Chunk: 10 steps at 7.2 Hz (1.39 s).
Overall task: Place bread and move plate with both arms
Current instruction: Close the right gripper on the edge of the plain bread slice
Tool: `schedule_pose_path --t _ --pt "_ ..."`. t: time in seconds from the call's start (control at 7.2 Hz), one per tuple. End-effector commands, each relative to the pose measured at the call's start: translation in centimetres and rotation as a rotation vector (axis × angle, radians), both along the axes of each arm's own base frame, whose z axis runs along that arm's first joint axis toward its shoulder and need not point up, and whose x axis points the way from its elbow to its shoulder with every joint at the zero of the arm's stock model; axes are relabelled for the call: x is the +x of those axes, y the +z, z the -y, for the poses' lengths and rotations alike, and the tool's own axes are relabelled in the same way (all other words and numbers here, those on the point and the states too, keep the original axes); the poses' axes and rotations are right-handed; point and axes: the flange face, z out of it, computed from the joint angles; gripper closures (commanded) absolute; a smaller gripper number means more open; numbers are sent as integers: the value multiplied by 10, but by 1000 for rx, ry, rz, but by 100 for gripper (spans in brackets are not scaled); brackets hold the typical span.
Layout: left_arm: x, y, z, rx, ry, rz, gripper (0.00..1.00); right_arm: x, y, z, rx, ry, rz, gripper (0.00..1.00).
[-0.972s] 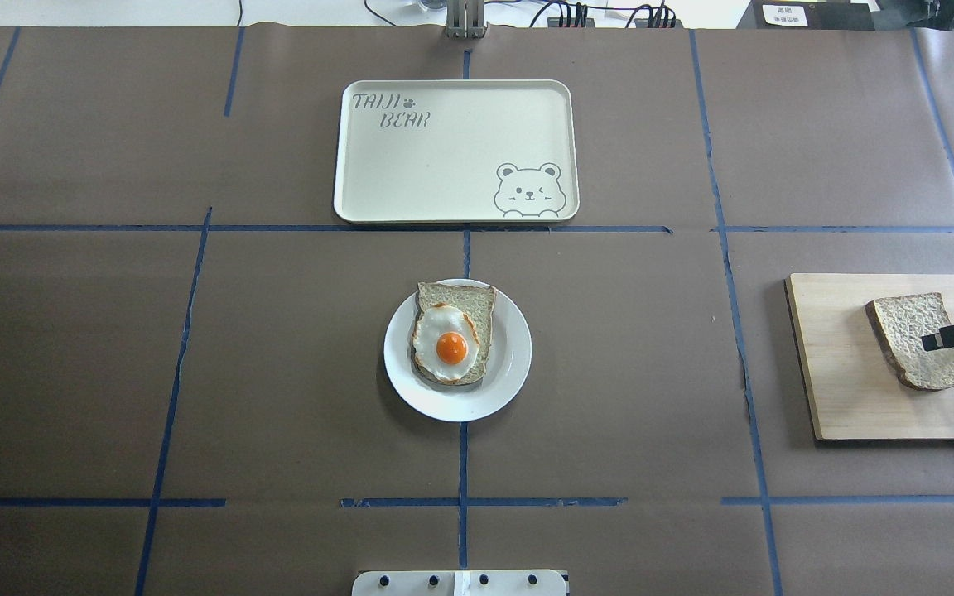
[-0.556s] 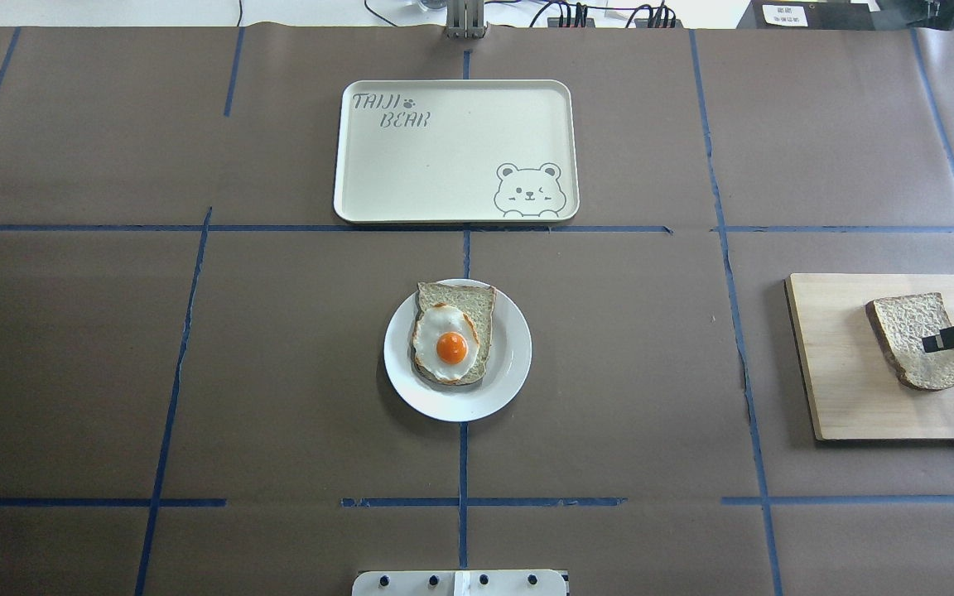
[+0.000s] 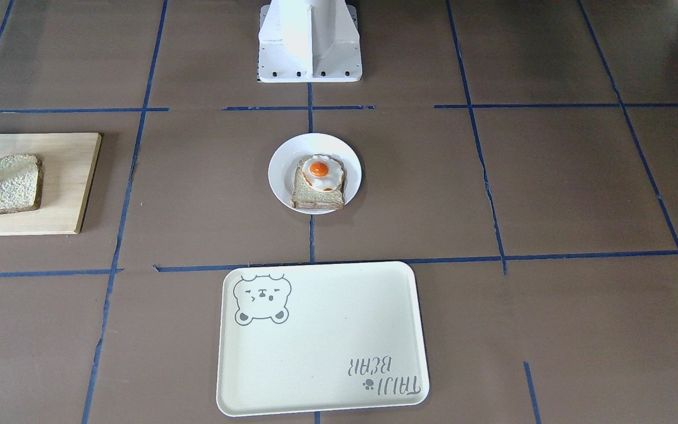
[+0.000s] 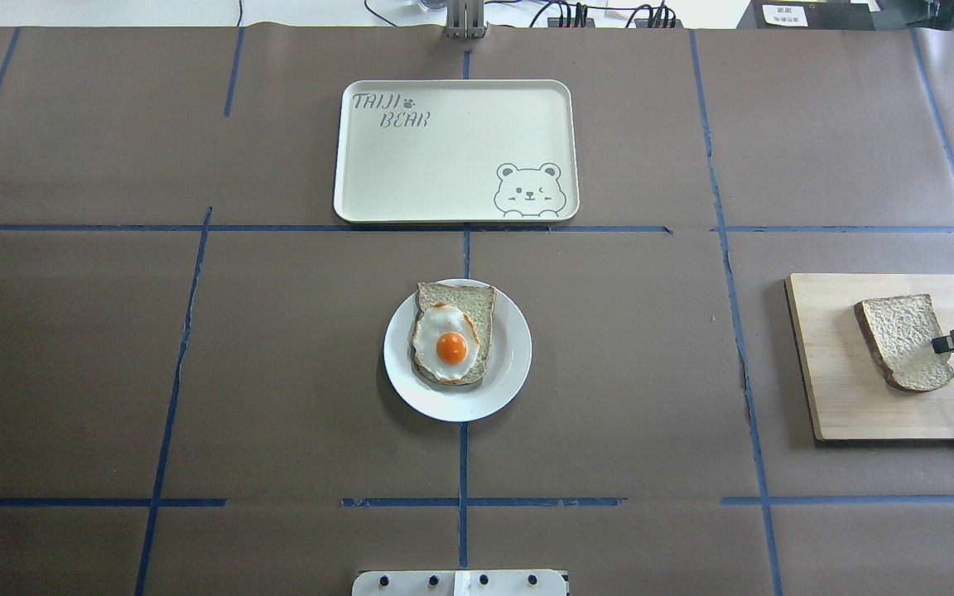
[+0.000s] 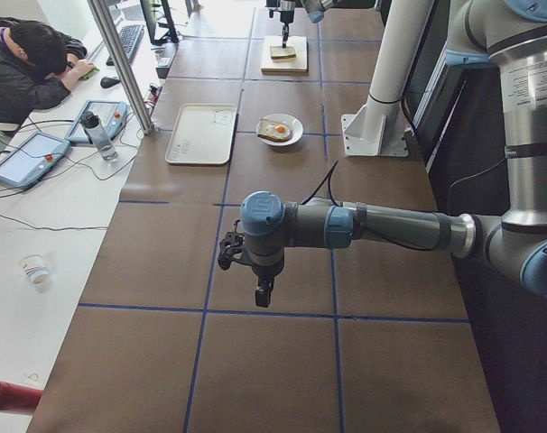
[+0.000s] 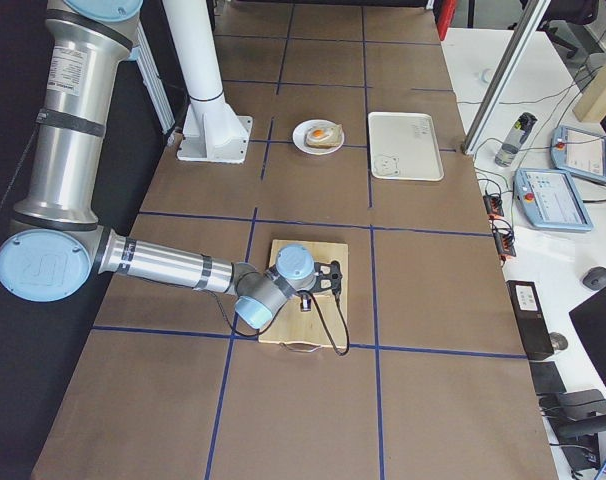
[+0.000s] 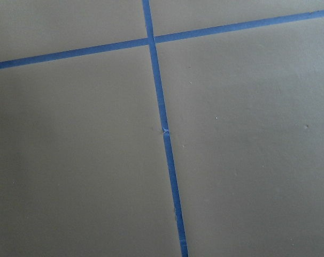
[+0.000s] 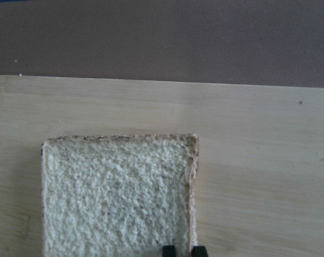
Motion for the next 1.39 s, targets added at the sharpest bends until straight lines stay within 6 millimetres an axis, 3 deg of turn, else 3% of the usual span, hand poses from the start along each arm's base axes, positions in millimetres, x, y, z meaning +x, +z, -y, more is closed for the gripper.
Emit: schedule_pose_path --t 0.0,0.28,0.83,0.97,1.25 --pt "0 0 0 -1 0 0 0 1 -1 -2 20 5 11 86" --pt "0 0 0 -1 0 3 0 3 1 -6 32 4 16 100" --pt "0 -1 0 2 0 3 0 0 -9 -3 37 -14 45 100" --pt "0 -1 0 2 0 3 0 -3 -24 -3 43 -44 86 100" --pt "0 0 0 0 2 3 0 12 -69 3 32 -32 177 100"
